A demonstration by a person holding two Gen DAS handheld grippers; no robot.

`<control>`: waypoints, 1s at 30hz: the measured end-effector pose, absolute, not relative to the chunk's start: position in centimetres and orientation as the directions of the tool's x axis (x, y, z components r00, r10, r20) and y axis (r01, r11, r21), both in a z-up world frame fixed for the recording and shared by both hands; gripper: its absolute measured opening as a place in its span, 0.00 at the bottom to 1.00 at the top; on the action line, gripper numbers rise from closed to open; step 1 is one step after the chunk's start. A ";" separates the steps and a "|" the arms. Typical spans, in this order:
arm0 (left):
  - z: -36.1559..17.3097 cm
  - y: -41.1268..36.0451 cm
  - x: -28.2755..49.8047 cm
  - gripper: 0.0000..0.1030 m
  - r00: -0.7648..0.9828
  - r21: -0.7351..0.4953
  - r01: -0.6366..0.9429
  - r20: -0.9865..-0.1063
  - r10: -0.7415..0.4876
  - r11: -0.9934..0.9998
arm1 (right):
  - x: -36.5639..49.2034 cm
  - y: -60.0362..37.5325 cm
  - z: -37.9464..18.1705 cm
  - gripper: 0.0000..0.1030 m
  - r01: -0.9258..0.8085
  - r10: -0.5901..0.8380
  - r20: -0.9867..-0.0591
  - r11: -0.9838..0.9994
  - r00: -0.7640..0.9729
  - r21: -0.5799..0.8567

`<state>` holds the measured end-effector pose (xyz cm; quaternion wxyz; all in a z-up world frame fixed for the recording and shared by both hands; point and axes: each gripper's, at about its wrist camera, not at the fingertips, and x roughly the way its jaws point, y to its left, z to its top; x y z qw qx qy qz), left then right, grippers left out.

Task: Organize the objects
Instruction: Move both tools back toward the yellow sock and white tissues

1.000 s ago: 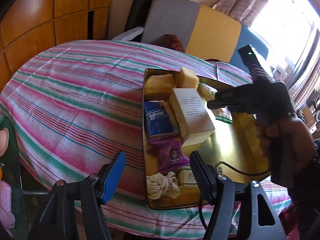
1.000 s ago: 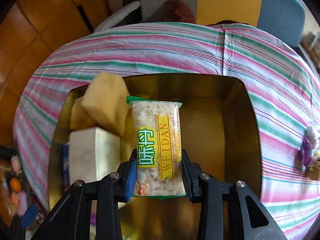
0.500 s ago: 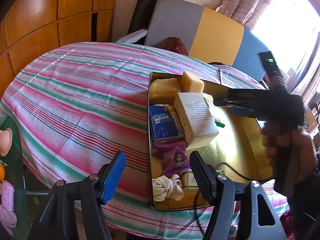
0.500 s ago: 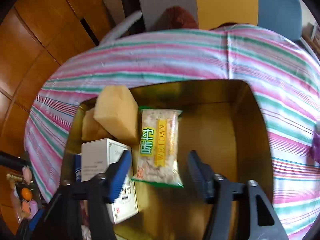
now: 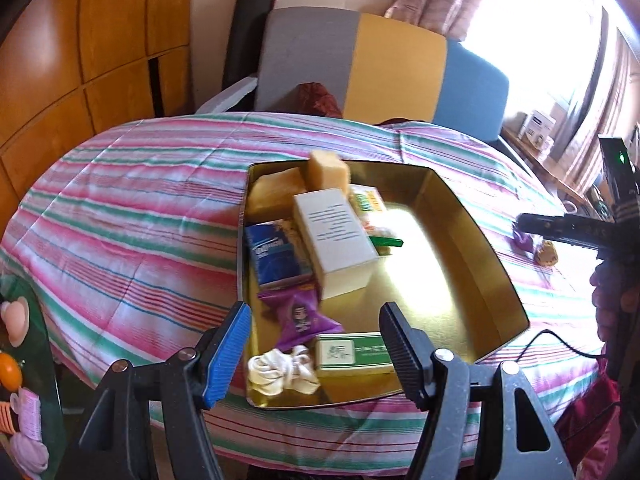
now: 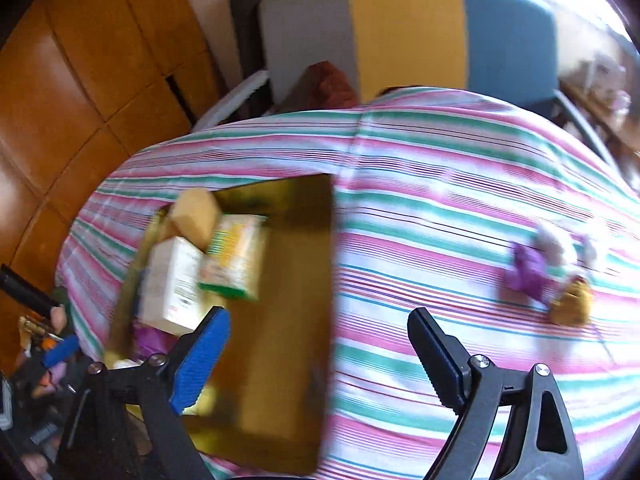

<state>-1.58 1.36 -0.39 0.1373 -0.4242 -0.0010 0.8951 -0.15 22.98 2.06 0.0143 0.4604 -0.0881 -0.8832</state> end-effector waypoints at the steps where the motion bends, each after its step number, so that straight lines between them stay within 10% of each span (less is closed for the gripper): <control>1: -0.2 1.9 -1.5 0.65 -0.602 -0.111 -0.256 -0.759 0.249 -0.960 | 0.4 24.2 2.1 0.88 -0.081 -0.085 -0.812 -0.984 -0.577 0.161; 16: 0.6 11.7 -1.2 0.66 -0.550 -0.013 -0.450 -0.783 0.289 -0.893 | 5.8 45.2 -0.1 0.95 -0.544 0.212 -0.793 -0.821 -0.570 0.171; 30: 0.3 24.1 -4.2 0.61 -0.382 -0.108 -0.622 -0.823 0.421 -0.776 | 9.2 51.5 -2.6 0.95 -0.700 0.102 -0.789 -0.541 -0.605 0.467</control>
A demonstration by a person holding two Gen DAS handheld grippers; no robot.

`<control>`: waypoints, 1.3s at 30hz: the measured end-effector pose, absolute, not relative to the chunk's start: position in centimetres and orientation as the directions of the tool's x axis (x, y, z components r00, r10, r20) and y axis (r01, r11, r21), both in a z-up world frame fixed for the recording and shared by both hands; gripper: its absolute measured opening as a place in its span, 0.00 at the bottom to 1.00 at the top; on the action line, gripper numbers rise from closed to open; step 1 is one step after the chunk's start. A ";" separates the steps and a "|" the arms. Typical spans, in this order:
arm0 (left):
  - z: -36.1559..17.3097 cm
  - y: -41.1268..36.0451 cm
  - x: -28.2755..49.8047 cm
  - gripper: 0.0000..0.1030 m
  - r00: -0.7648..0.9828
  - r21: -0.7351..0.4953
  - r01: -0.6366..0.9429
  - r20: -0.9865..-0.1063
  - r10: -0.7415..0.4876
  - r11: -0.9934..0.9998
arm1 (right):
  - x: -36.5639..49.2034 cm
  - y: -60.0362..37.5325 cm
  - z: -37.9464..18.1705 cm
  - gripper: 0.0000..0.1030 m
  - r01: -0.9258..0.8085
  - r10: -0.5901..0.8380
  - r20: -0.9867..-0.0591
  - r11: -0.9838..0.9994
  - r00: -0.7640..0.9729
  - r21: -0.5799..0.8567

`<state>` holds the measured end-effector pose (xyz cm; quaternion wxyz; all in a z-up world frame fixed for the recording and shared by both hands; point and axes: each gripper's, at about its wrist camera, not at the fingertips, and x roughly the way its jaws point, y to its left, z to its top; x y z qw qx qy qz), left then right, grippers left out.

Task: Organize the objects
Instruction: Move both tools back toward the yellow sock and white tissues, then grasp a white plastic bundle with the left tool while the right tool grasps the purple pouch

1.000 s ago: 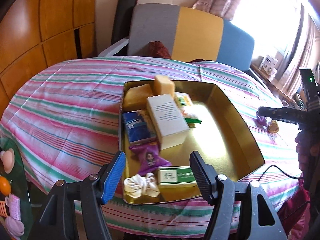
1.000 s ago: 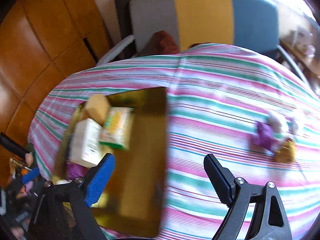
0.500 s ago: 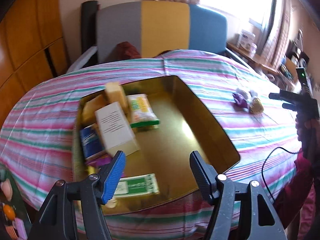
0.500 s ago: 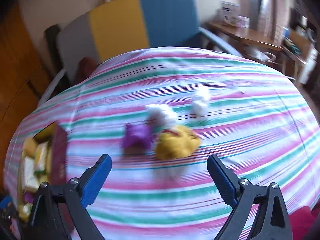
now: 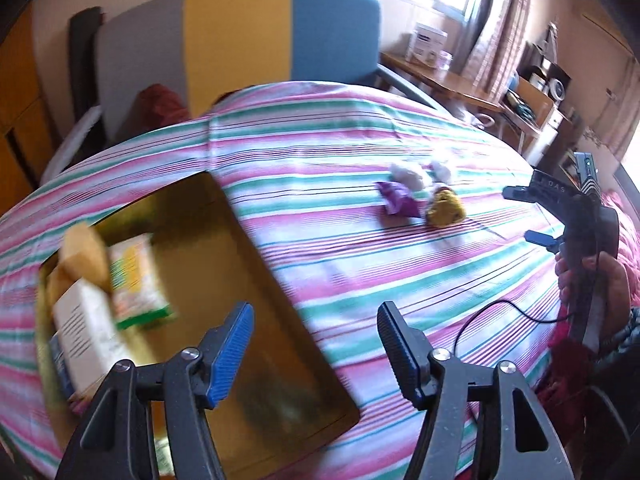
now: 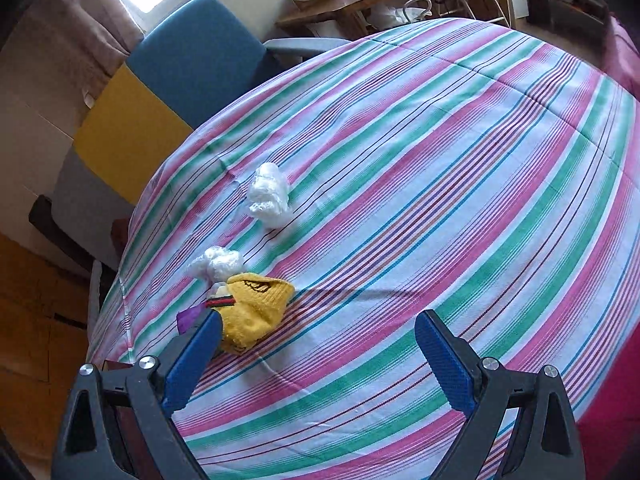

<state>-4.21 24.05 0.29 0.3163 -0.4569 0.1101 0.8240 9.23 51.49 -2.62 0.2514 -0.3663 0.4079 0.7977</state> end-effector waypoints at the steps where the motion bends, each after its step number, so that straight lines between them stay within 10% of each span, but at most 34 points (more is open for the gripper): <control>1: 0.2 25.0 -4.4 0.60 -0.372 -0.110 -0.632 -0.826 0.424 -0.768 | 9.2 51.5 -2.6 0.95 -0.697 0.099 -0.787 -0.539 -0.609 0.473; 17: -2.9 39.8 -12.8 0.52 -0.130 -0.322 -0.638 -0.850 0.510 -0.699 | 9.6 51.4 -3.0 0.97 -0.646 0.010 -0.750 -0.516 -0.661 0.562; 39: -8.4 50.1 -17.9 0.41 -0.097 -0.293 -0.650 -0.883 0.459 -0.701 | 8.9 50.9 -3.7 0.97 -0.626 -0.053 -0.765 -0.540 -0.642 0.562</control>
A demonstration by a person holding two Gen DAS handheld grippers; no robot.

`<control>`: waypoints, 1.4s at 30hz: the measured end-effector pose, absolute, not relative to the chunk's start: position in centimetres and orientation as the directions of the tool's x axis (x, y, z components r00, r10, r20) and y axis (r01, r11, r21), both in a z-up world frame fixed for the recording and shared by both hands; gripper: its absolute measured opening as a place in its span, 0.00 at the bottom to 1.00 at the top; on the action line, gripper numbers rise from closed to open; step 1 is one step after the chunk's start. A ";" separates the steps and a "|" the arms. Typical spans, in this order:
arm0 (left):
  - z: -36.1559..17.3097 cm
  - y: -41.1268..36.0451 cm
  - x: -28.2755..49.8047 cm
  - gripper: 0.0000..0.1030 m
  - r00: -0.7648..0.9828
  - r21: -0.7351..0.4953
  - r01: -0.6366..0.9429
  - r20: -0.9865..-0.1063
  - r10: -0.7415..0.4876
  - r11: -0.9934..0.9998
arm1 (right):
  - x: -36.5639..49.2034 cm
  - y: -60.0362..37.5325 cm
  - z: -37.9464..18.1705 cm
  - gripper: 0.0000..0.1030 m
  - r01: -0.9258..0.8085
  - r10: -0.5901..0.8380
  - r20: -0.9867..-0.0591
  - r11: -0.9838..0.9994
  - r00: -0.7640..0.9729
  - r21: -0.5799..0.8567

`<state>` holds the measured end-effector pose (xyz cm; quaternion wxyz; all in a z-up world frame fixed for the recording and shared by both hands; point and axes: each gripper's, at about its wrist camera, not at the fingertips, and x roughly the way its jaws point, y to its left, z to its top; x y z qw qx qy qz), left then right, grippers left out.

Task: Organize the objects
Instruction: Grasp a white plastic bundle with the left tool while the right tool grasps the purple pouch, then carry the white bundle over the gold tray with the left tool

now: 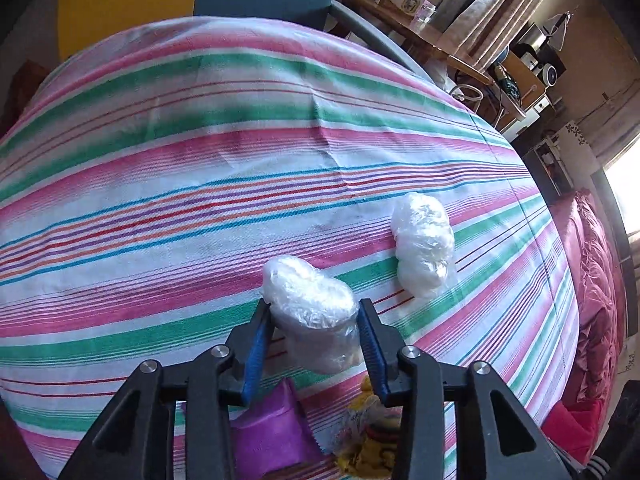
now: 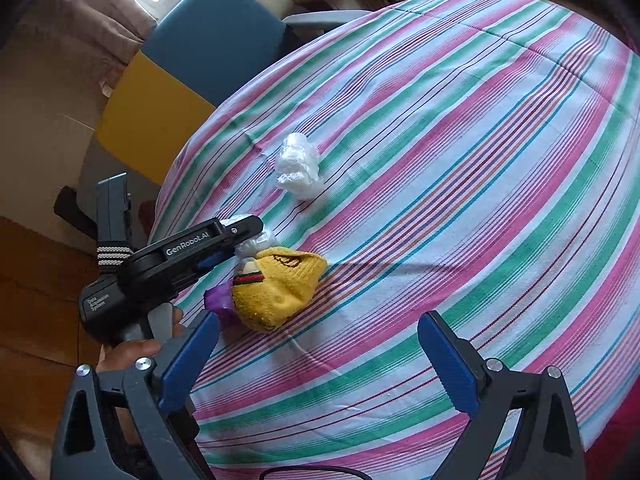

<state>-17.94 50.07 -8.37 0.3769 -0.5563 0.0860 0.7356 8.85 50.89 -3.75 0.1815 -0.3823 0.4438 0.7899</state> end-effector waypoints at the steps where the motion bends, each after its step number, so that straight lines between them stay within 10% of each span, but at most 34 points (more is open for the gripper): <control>1: -7.8 49.3 -17.9 0.41 -0.104 -0.299 -0.650 -0.876 0.471 -0.699 | 8.9 50.9 -3.7 0.97 -0.626 -0.051 -0.767 -0.543 -0.640 0.559; 13: -1.4 34.6 -12.4 0.41 -0.223 -0.262 -0.675 -0.819 0.529 -0.690 | 6.5 46.9 -1.8 0.97 -0.528 -0.003 -0.790 -0.742 -0.613 0.413; 22: -1.8 21.8 -7.9 0.41 -0.205 -0.323 -0.631 -0.808 0.553 -0.706 | 1.4 37.5 0.8 0.74 -0.156 0.121 -0.813 -0.987 -0.570 -0.037; 30: -2.5 14.5 -7.0 0.41 -0.207 -0.400 -0.532 -0.793 0.573 -0.746 | -6.8 34.8 -3.6 0.73 0.211 0.262 -0.871 -0.904 -0.417 -0.372; 35: -2.5 12.0 -6.7 0.41 -0.216 -0.440 -0.482 -0.779 0.589 -0.758 | -9.8 35.9 -6.3 0.71 0.232 0.262 -0.900 -0.906 -0.347 -0.354; 38: -2.8 11.8 -6.4 0.41 -0.210 -0.446 -0.476 -0.779 0.590 -0.758 | -10.5 36.3 -6.5 0.42 0.181 0.191 -0.924 -0.948 -0.331 -0.260; 42: -3.1 11.9 -6.2 0.41 -0.208 -0.465 -0.463 -0.770 0.603 -0.754 | -9.1 35.4 -6.4 0.36 0.154 0.144 -0.937 -0.967 -0.320 -0.201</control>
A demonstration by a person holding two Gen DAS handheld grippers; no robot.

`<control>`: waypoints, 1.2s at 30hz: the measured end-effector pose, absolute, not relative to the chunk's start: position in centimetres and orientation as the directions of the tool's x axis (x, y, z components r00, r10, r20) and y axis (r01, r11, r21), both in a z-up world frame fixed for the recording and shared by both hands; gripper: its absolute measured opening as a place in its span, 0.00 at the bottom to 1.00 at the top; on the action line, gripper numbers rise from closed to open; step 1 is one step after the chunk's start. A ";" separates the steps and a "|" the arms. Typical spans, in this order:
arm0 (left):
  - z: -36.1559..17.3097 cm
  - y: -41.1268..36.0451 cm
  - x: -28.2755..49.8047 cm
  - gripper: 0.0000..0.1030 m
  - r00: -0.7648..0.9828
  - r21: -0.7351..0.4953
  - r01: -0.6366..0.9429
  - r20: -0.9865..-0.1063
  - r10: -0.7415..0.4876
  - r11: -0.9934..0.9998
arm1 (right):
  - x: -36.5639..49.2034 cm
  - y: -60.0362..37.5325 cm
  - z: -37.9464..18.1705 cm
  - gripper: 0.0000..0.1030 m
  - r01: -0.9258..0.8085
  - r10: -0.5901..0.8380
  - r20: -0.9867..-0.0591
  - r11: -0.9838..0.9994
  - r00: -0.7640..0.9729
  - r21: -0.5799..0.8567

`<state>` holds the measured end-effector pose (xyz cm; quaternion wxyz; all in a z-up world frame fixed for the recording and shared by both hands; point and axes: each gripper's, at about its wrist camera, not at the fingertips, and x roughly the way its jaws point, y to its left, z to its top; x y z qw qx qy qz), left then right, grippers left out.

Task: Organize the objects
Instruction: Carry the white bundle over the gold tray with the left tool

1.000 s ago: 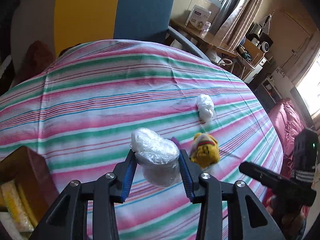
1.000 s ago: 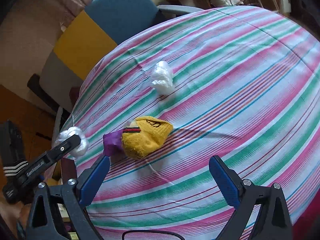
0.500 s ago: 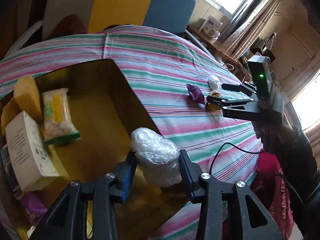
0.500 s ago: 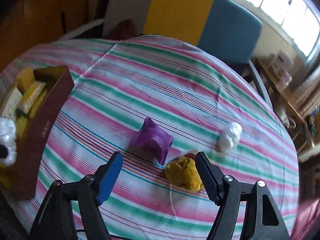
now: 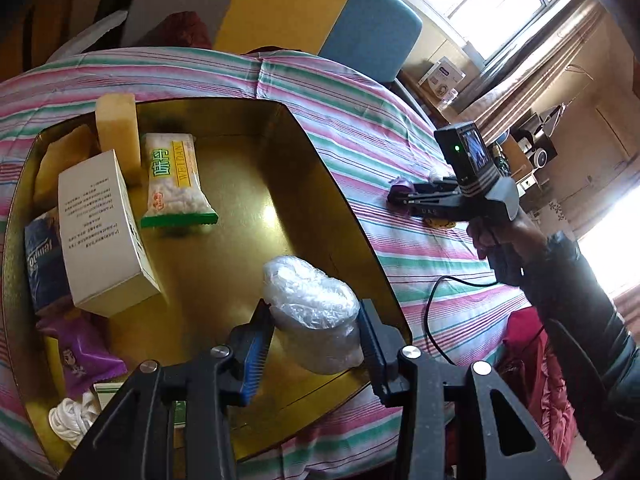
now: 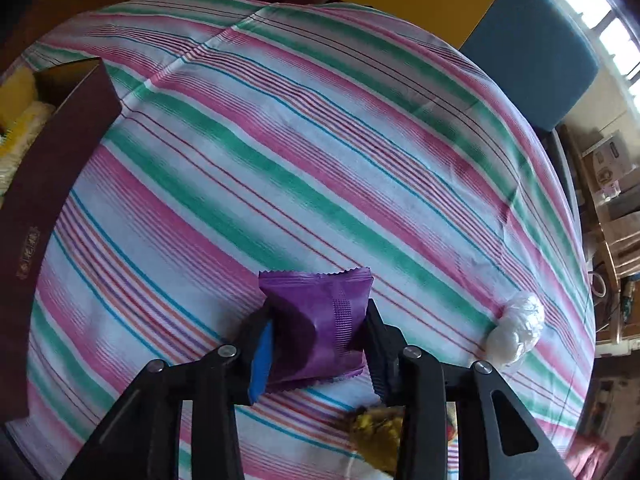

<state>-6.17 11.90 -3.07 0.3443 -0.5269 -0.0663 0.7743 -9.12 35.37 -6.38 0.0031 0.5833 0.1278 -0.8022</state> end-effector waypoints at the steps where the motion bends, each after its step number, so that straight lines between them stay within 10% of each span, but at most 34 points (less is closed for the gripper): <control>1: -3.1 11.9 -6.0 0.41 -0.208 -0.472 -0.462 -0.765 0.609 -0.751 | -8.6 35.2 -6.3 0.36 0.142 0.136 -0.939 -0.972 -0.315 -0.188; 15: -1.9 9.9 -3.4 0.41 -0.355 -0.348 -0.472 -0.766 0.536 -0.810 | -0.6 36.8 -6.8 0.33 0.046 -0.130 -0.910 -0.992 -0.393 0.121; 36: -1.8 6.1 -1.1 0.41 -0.418 -0.292 -0.415 -0.780 0.465 -0.862 | -0.1 33.4 -6.5 0.34 0.099 -0.028 -0.897 -0.995 -0.442 -0.017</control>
